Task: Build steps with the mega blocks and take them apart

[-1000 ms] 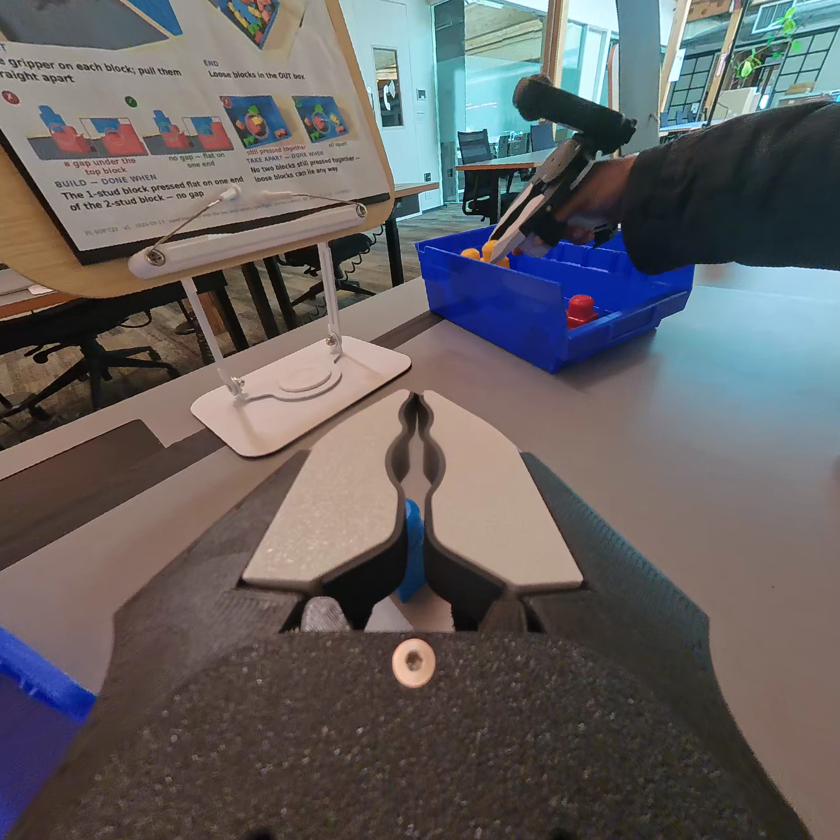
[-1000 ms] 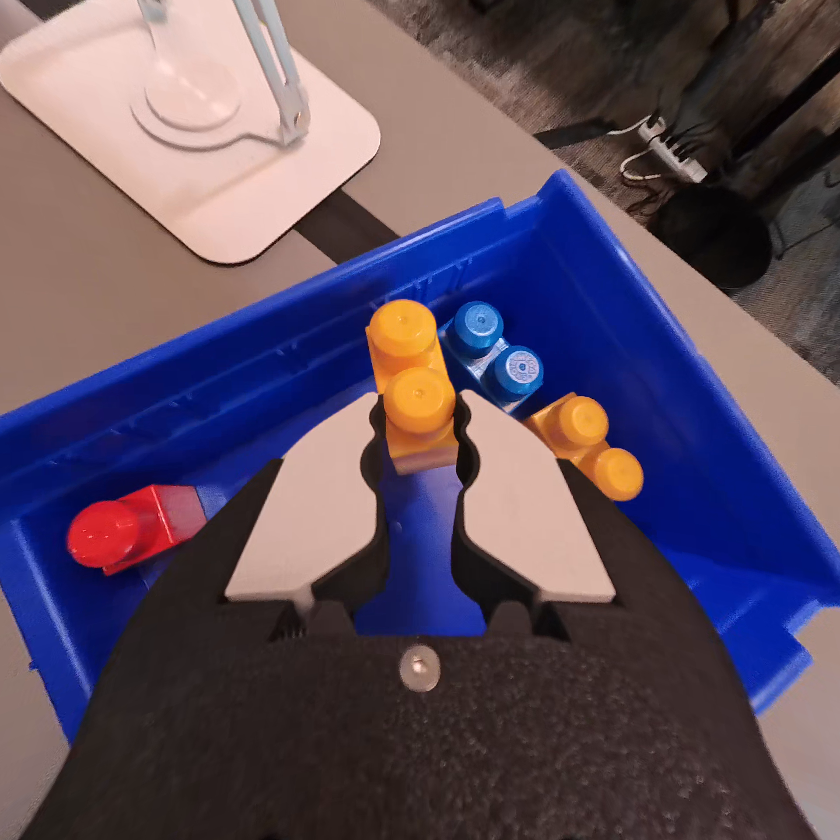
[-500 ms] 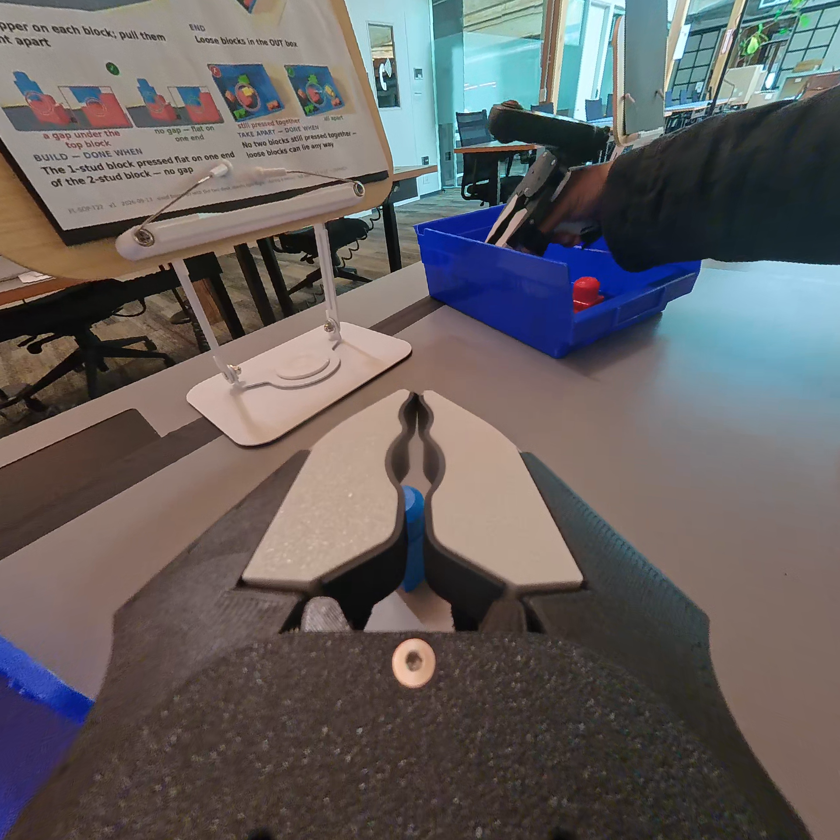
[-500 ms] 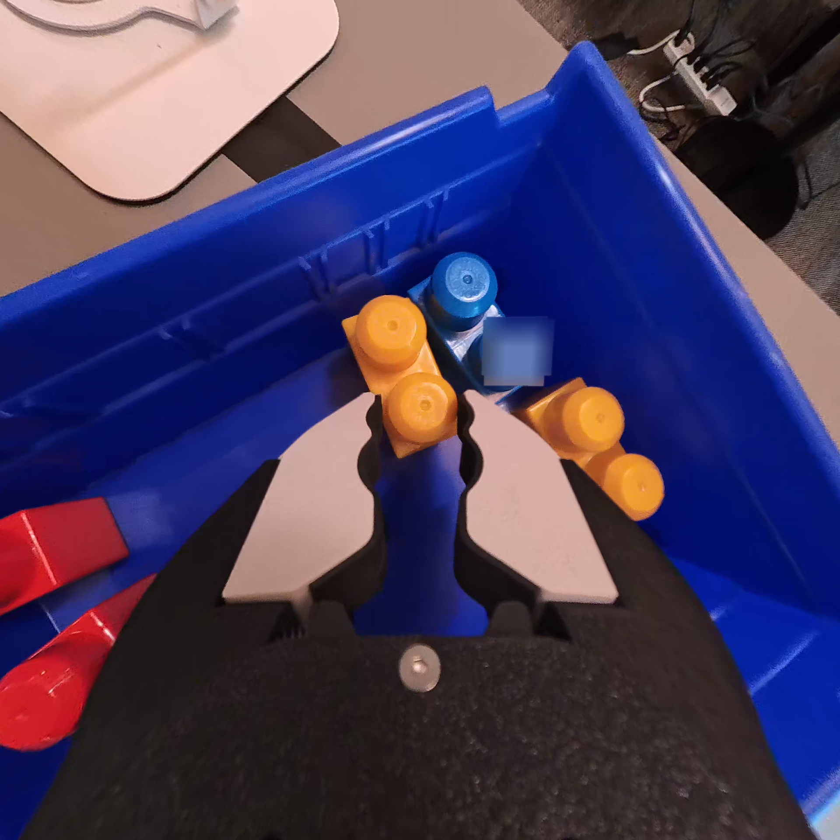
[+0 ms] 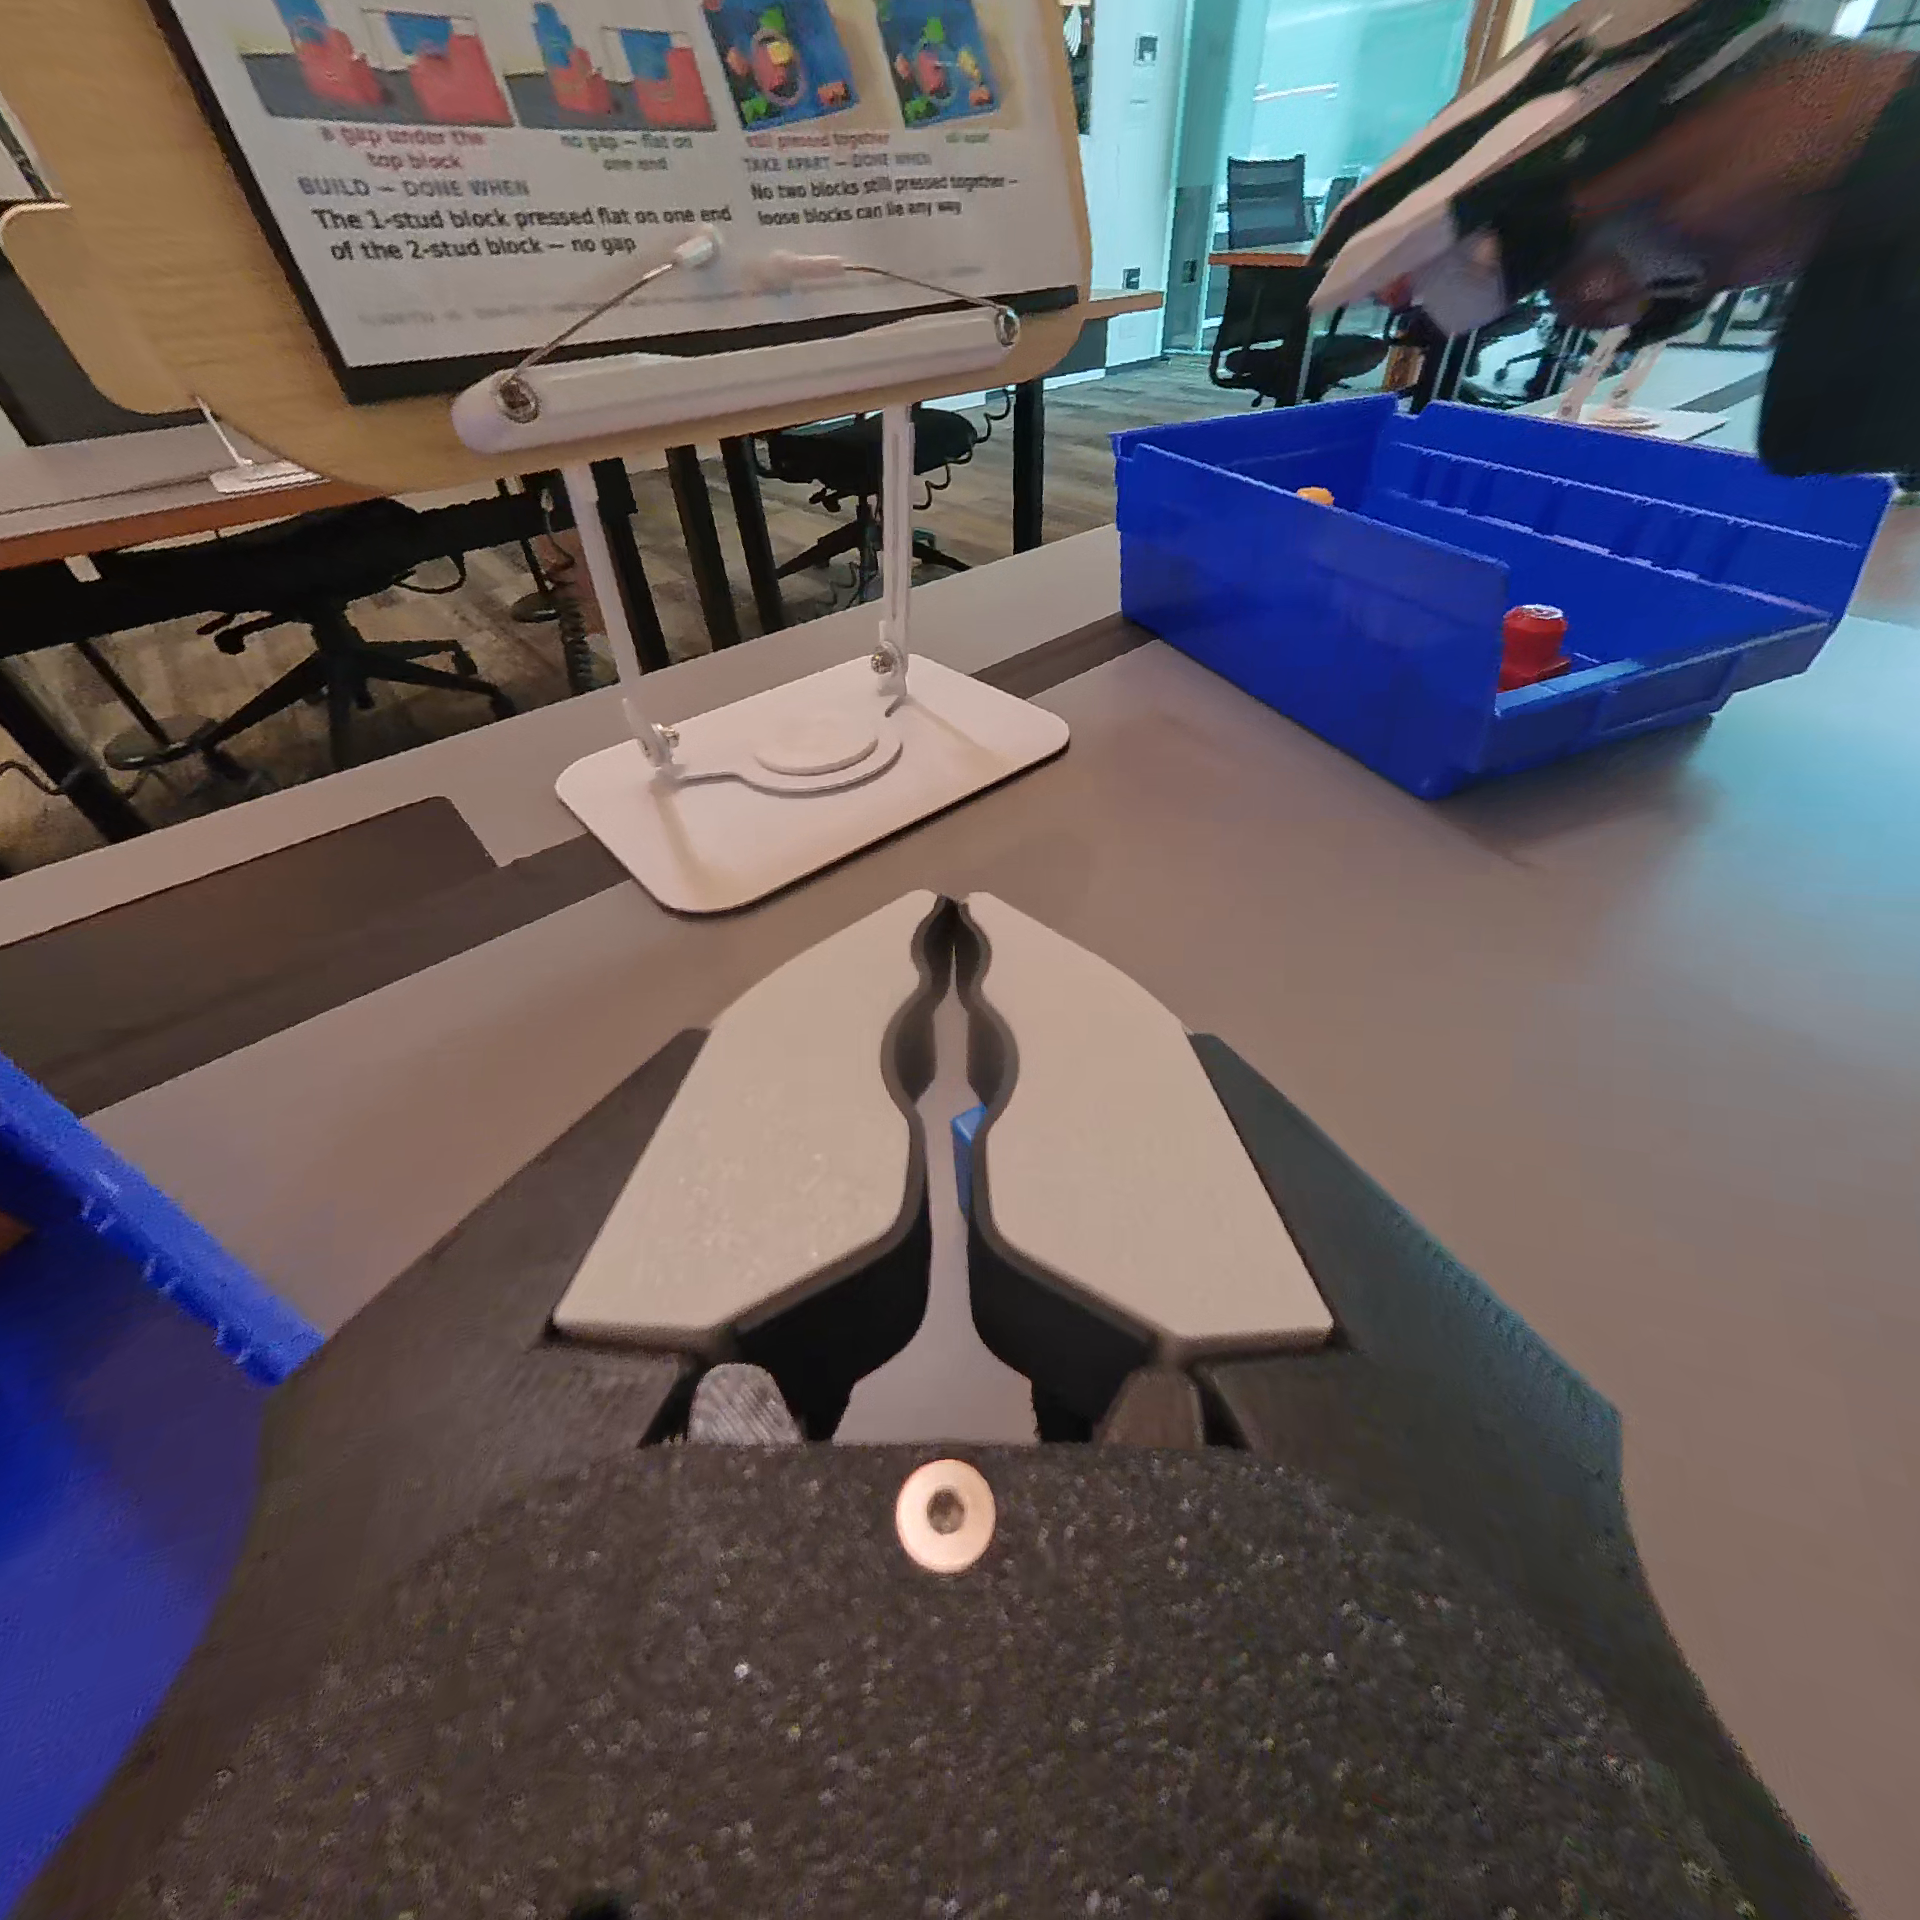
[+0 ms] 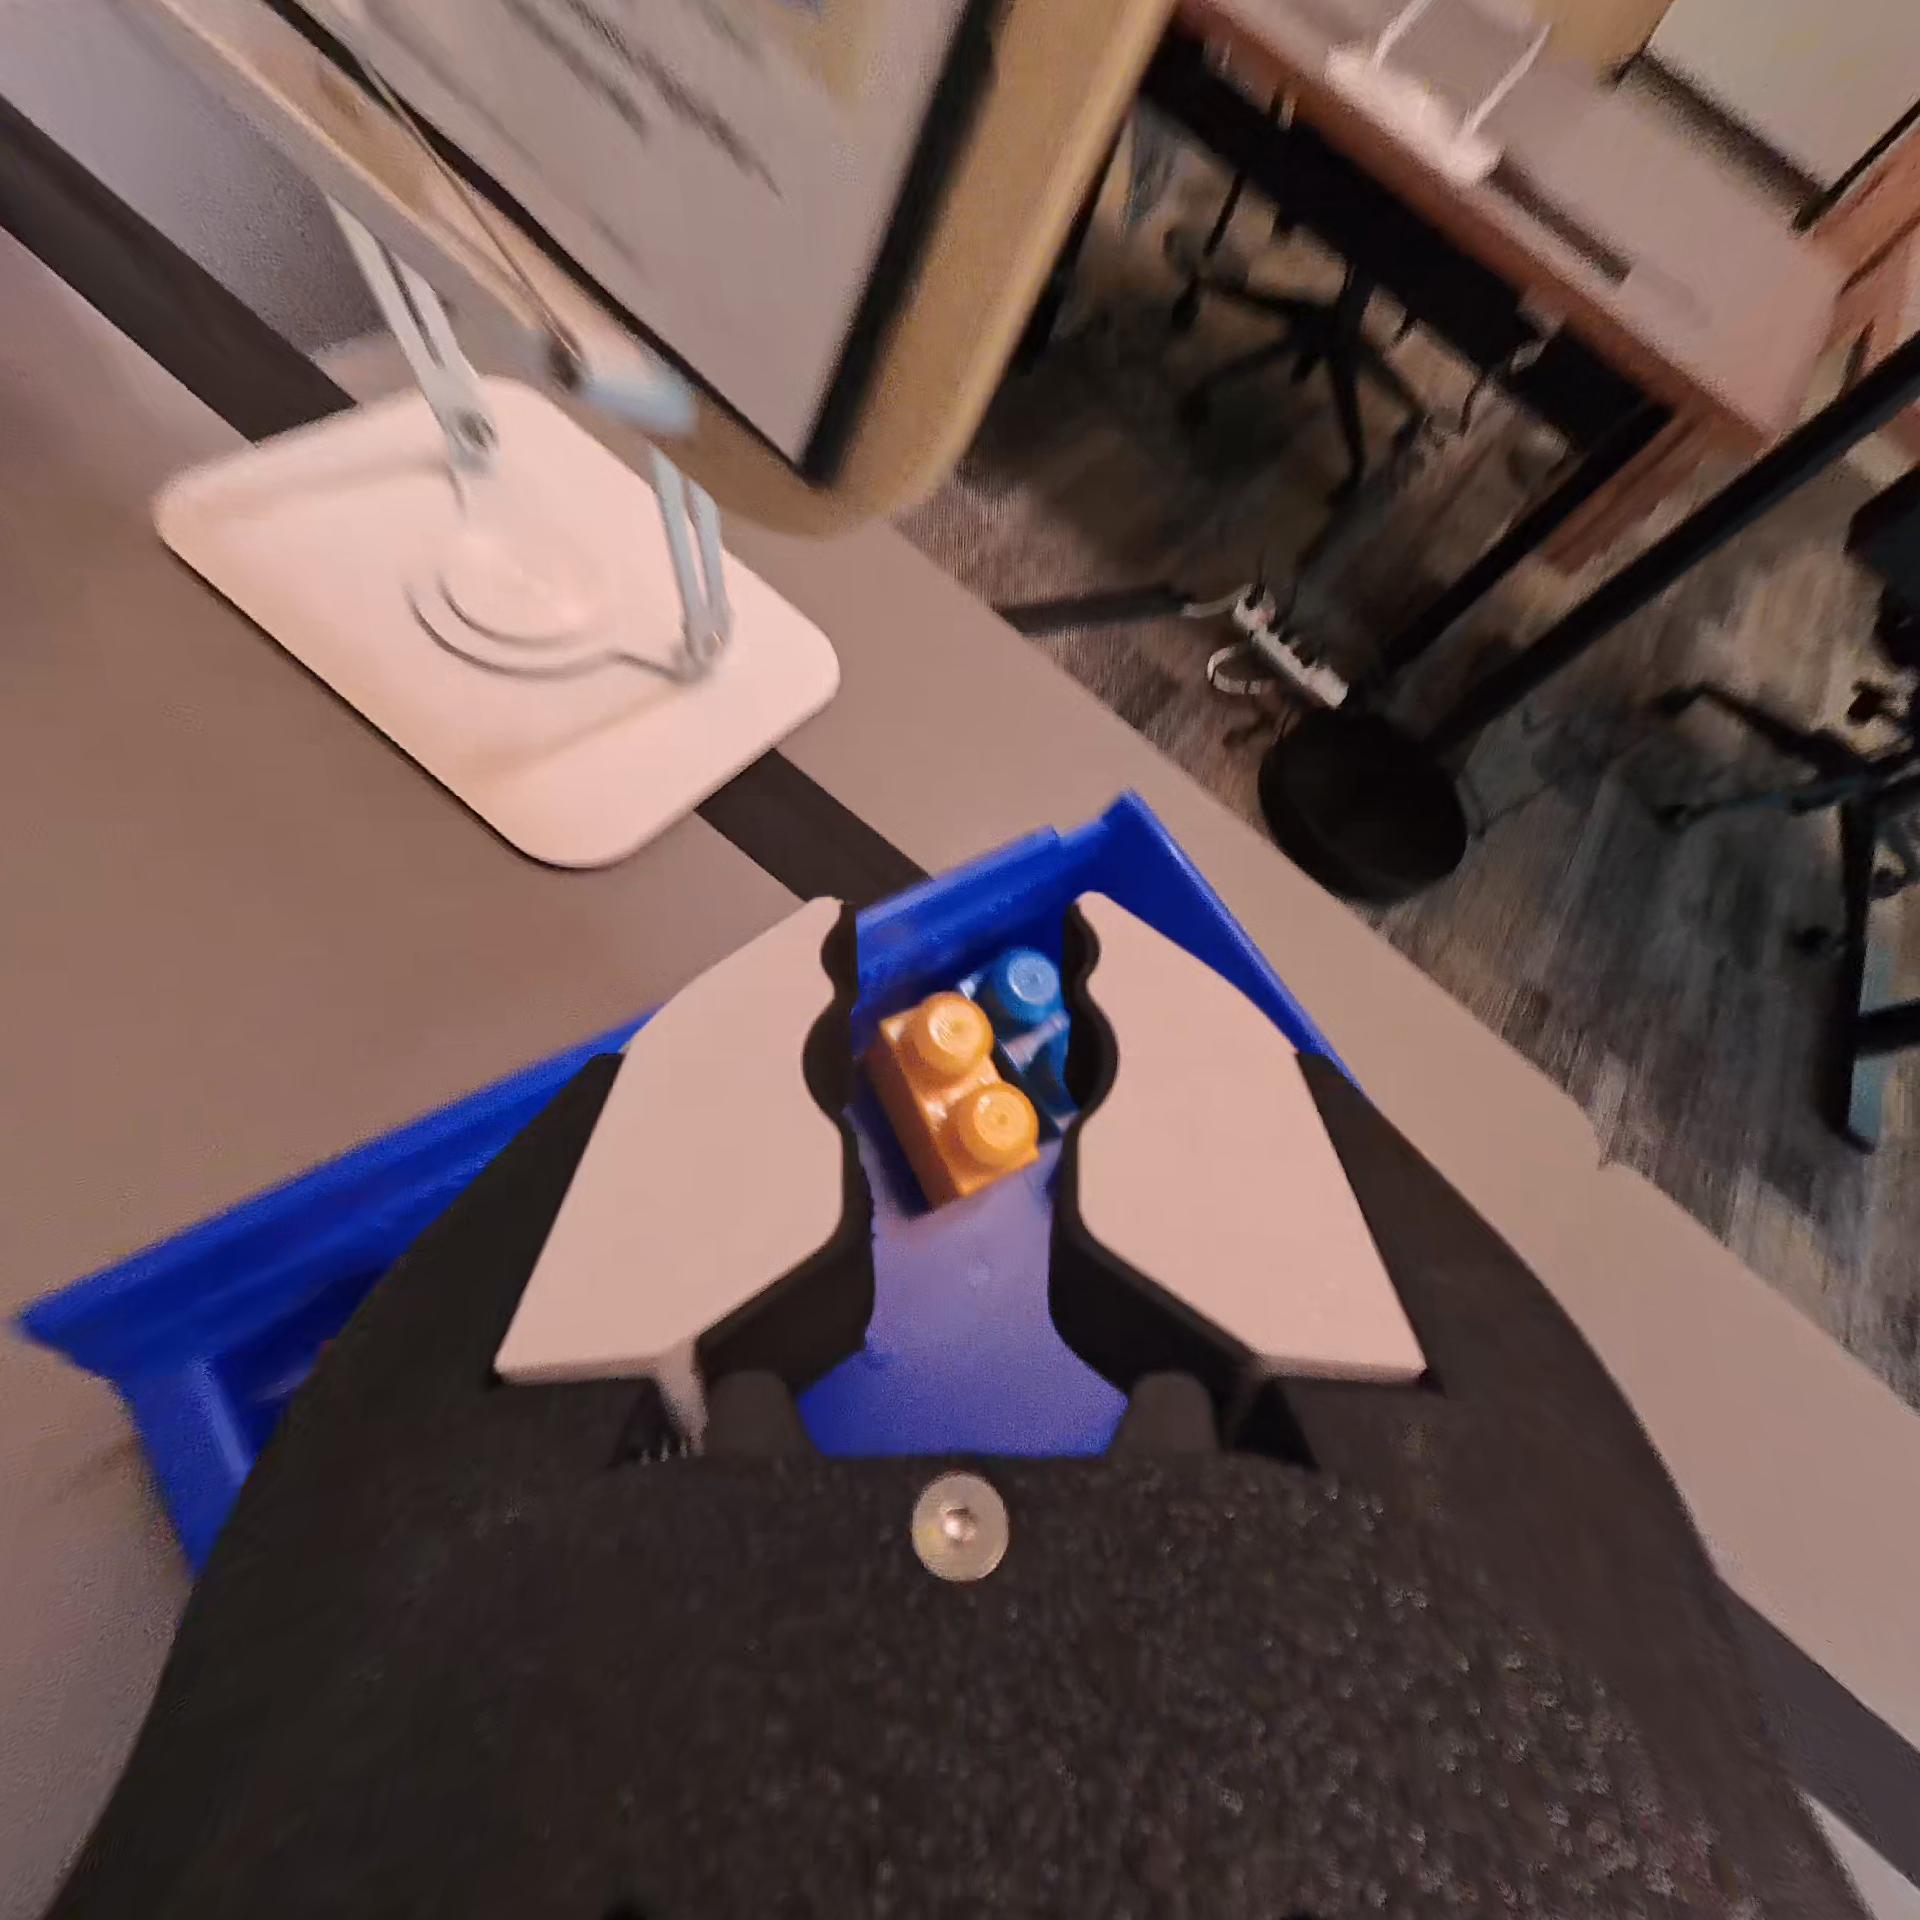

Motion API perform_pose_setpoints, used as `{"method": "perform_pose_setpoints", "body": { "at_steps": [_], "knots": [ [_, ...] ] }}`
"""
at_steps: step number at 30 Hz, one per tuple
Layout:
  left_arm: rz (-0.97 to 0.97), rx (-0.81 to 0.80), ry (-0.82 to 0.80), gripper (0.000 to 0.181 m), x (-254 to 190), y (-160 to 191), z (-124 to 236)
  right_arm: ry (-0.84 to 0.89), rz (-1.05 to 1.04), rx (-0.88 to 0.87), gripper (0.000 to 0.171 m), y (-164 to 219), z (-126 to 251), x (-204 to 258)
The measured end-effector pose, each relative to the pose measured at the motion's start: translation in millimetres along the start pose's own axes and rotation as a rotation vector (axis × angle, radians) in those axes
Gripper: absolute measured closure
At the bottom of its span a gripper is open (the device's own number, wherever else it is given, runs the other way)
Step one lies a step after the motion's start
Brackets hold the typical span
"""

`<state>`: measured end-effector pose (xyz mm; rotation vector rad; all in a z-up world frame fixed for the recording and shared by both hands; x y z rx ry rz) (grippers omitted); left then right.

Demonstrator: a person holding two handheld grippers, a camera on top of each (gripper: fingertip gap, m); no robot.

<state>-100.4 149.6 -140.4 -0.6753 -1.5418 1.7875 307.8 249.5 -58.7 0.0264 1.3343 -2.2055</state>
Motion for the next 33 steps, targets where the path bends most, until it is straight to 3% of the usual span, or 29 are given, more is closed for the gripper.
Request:
{"method": "perform_pose_setpoints", "body": {
  "at_steps": [6, 8, 12, 16, 19, 22, 33],
  "knots": [
    [0.0, 0.064, -0.011, 0.181, 1, 9, -4, -0.058, -0.062, -0.281, 0.135, -34, 51, 69],
    [0.023, 0.114, 0.01, 0.168, 0, 16, -7, -0.095, -0.104, -0.356, 0.136, -36, 63, 95],
    [0.072, 0.267, 0.081, 0.119, -7, 35, -17, -0.157, -0.147, -0.416, 0.136, -27, 75, 142],
    [0.033, 0.462, 0.117, 0.101, -19, 62, -24, -0.207, -0.179, -0.435, 0.137, -16, 78, 173],
    [-0.037, 0.527, 0.073, 0.108, -23, 73, -30, -0.234, -0.19, -0.433, 0.138, -10, 77, 188],
    [-0.097, 0.559, 0.015, 0.138, -22, 76, -34, -0.254, -0.186, -0.414, 0.138, -6, 71, 201],
    [-0.289, 0.36, 0.02, 0.139, -56, 30, -24, -0.373, -0.059, -0.312, 0.134, -19, 49, 296]
  ]
}}
Point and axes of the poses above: each gripper's, where its closed fingertips meet, z back along the fingers, y out of its underside, x = y × z across the jaws, the point moved 5 cm from there along z, back along the fingers, and after that the axes turned 1 degree about y, right-handed, at the moved point
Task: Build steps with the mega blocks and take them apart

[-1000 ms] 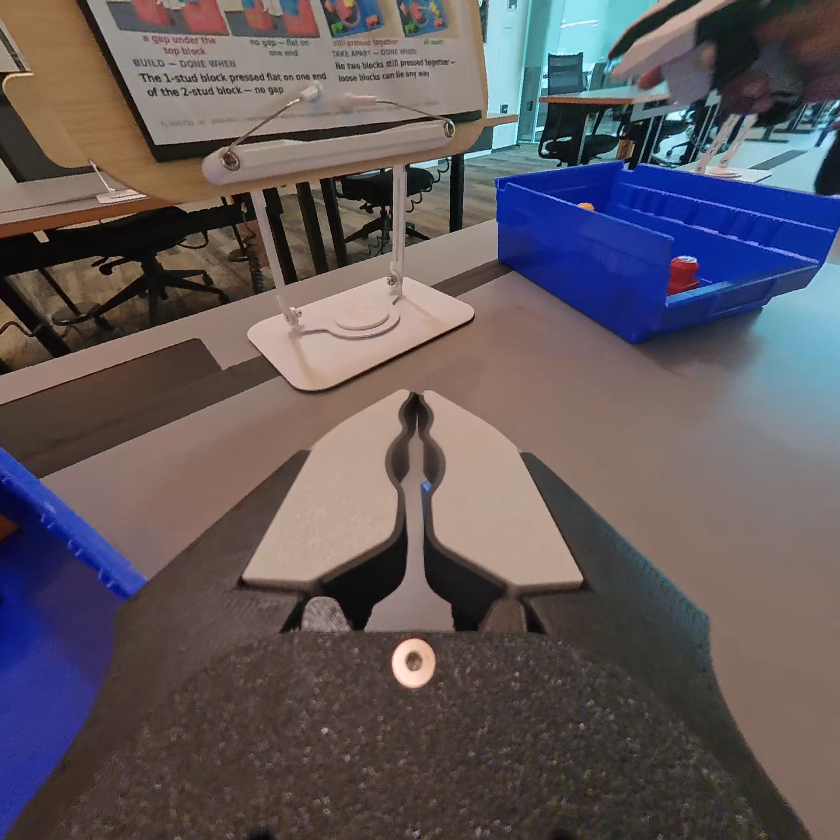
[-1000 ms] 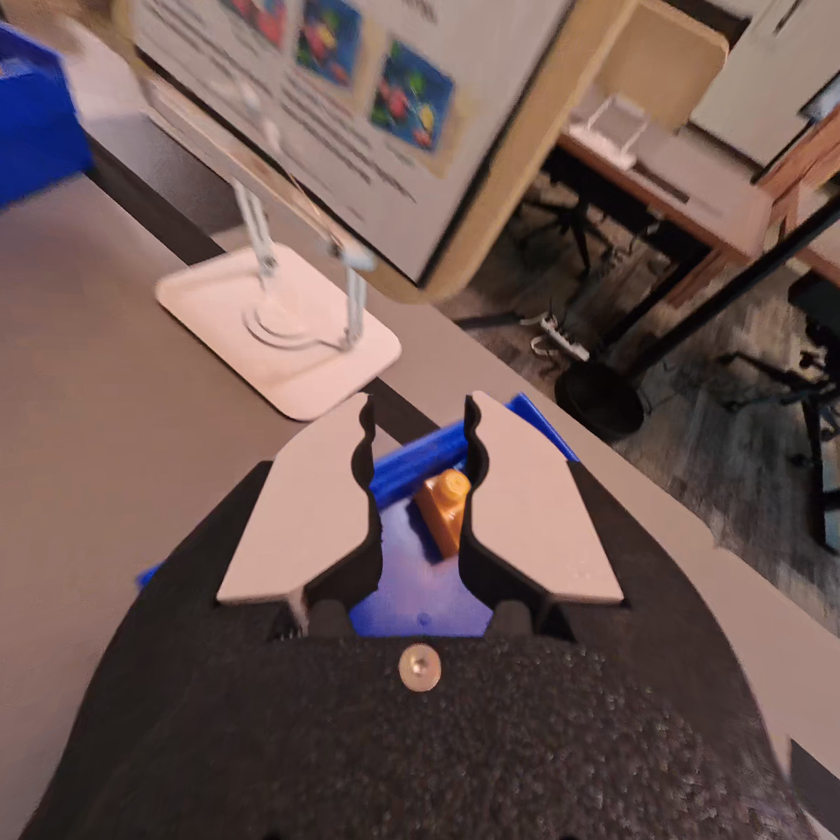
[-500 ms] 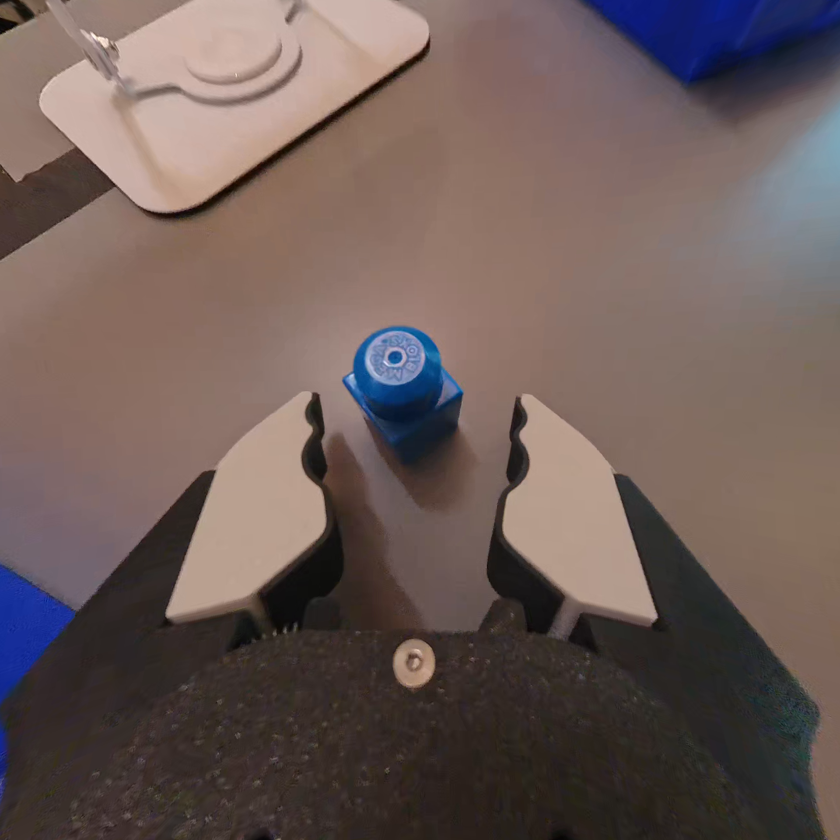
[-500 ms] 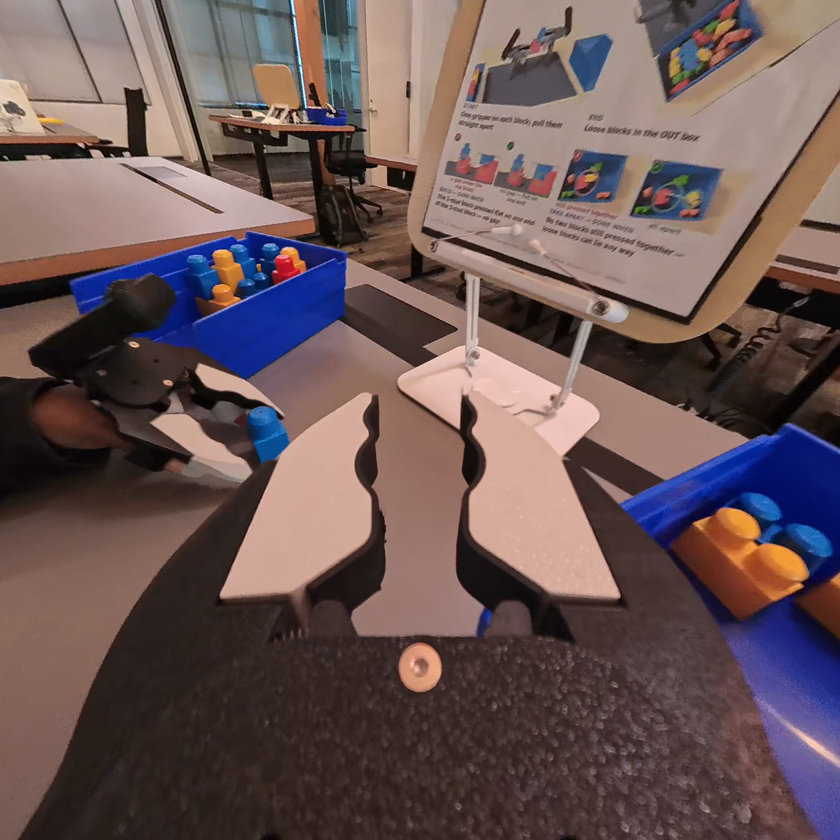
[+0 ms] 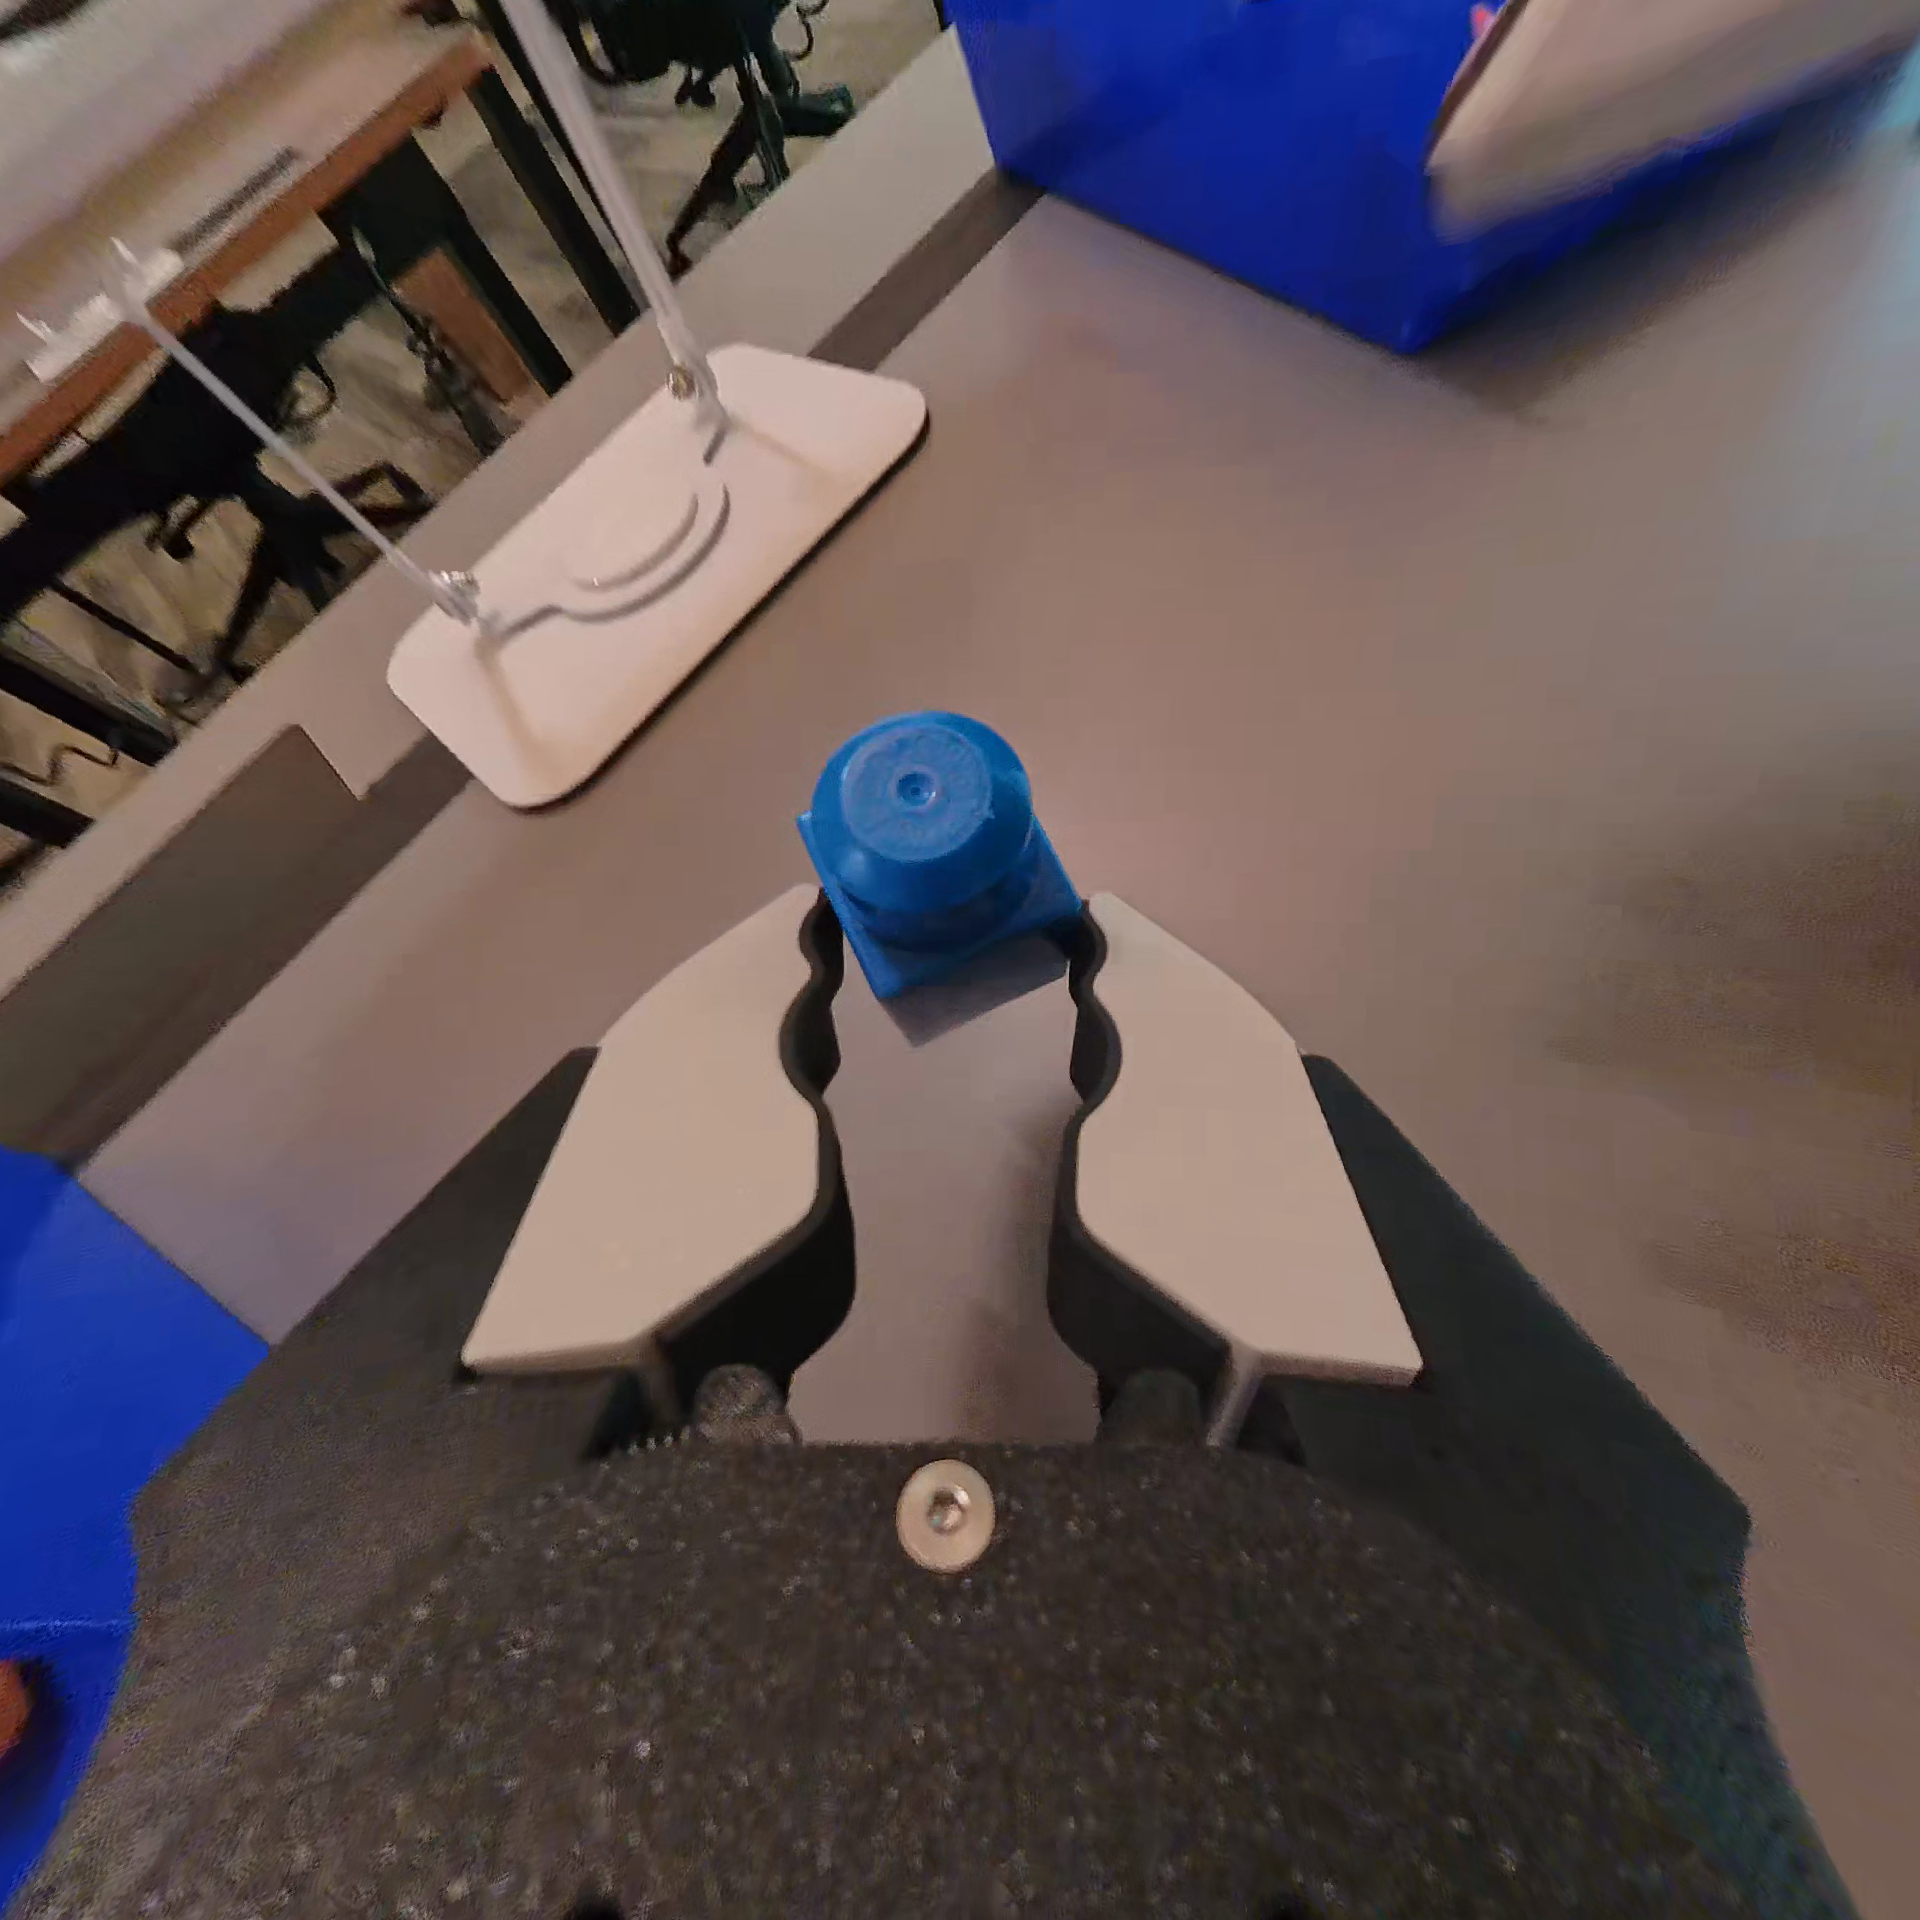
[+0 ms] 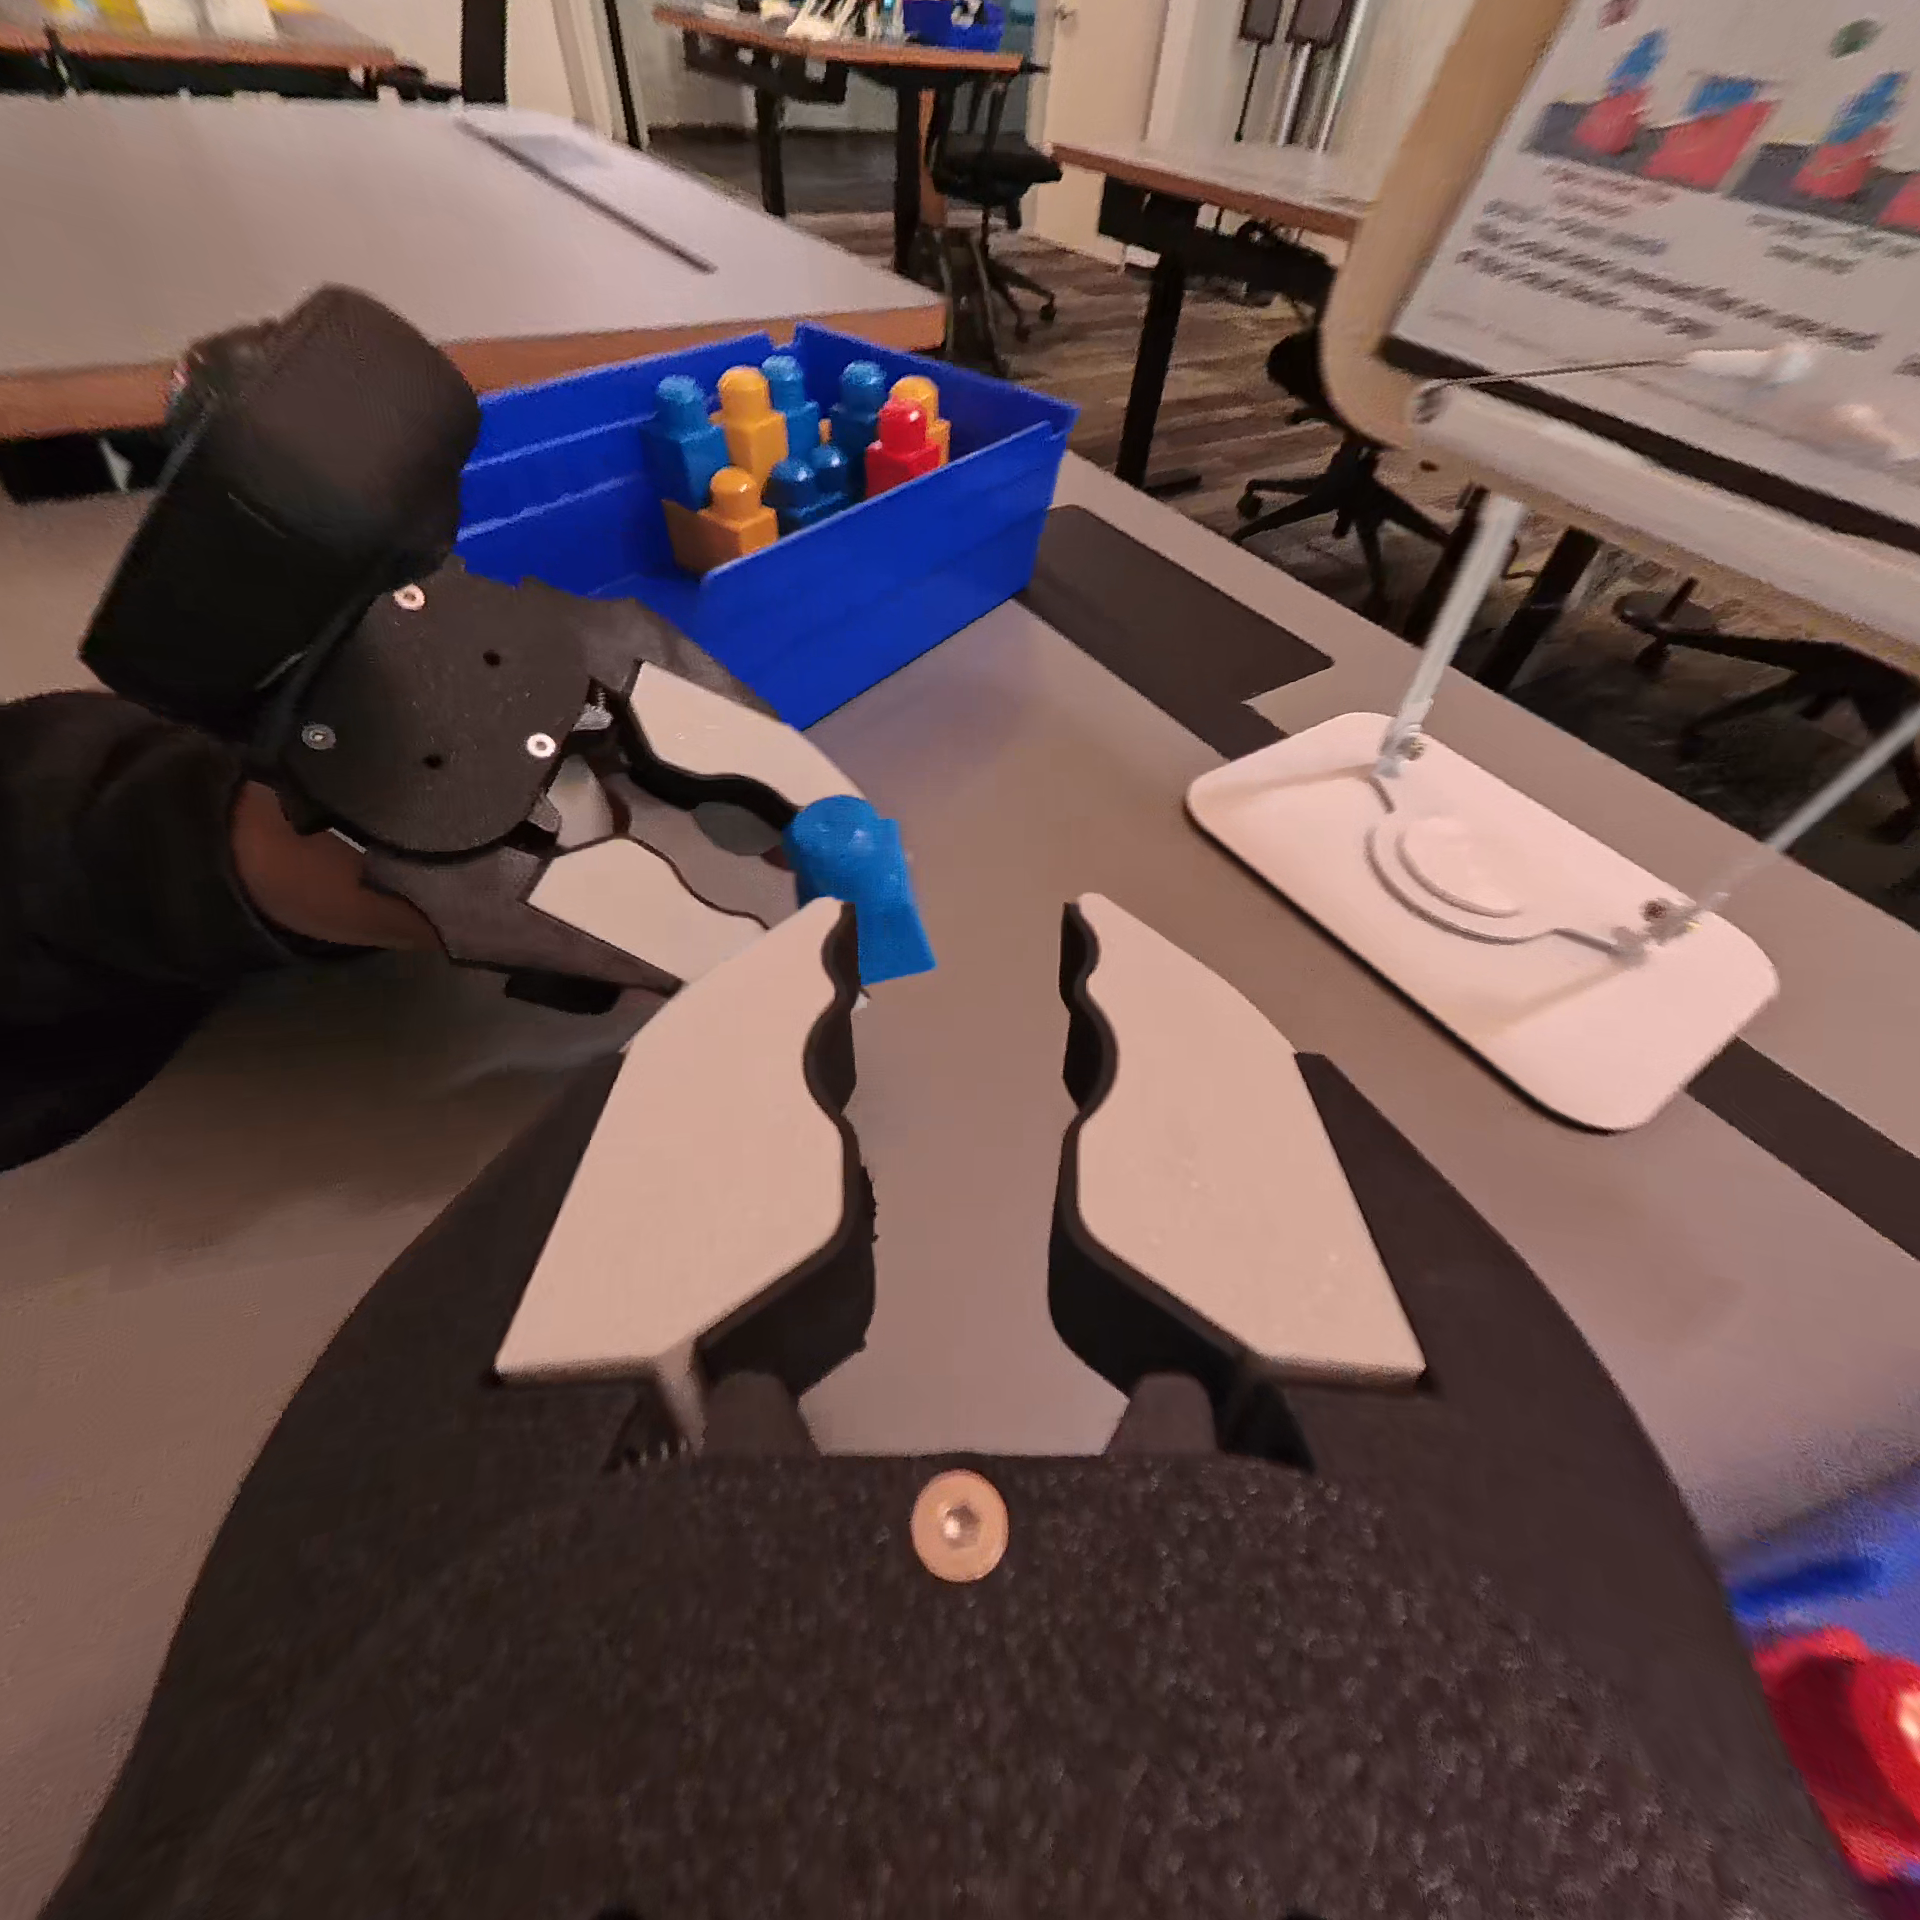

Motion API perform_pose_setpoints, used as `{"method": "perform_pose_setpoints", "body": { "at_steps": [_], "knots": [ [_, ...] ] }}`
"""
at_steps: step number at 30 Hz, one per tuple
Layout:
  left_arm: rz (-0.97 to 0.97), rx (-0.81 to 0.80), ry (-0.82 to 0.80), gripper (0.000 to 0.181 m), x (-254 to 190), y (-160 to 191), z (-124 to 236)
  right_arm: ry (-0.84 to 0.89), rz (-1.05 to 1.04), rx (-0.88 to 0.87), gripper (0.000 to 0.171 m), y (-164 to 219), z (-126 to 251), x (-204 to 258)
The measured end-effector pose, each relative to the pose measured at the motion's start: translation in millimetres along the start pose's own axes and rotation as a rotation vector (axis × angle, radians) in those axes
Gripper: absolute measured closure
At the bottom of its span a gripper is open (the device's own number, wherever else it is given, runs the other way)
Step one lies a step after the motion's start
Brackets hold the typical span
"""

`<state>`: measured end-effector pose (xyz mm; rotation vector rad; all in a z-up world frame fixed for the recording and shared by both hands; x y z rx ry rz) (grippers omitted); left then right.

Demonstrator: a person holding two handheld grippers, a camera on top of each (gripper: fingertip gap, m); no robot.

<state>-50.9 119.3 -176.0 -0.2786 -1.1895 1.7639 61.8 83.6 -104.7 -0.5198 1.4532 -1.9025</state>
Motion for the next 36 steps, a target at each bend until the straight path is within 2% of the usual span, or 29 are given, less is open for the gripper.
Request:
{"method": "perform_pose_setpoints", "body": {
  "at_steps": [4, 9, 16, 29, 32, 36],
  "knots": [
    [-0.026, -0.024, 0.014, 0.139, -10, -7, 3, 0.004, 0.05, 0.051, 0.131, 5, -23, 24],
    [-0.07, -0.026, 0.005, 0.139, -15, -8, 4, 0.028, 0.08, 0.117, 0.131, 8, -40, 32],
    [-0.143, 0.006, -0.014, 0.14, -19, -5, 1, 0.046, 0.161, 0.292, 0.142, 18, -49, 32],
    [-0.324, 0.062, -0.055, 0.14, -29, 0, -4, -0.011, 0.129, 0.367, 0.14, 33, -47, 31],
    [-0.309, 0.059, -0.022, 0.141, -32, 1, -5, -0.022, 0.116, 0.37, 0.142, 35, -43, 30],
    [-0.157, -0.028, 0.087, 0.141, -31, -1, -4, -0.04, 0.092, 0.341, 0.142, 28, -21, 10]
  ]
}}
Point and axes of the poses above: each gripper's, where its closed fingertips meet, z back along the fingers, y out of its underside, x = y × z across the jaws, the point moved 5 cm from there along z, back along the fingers, and after that the axes turned 1 degree about y, right-handed, at the moved point
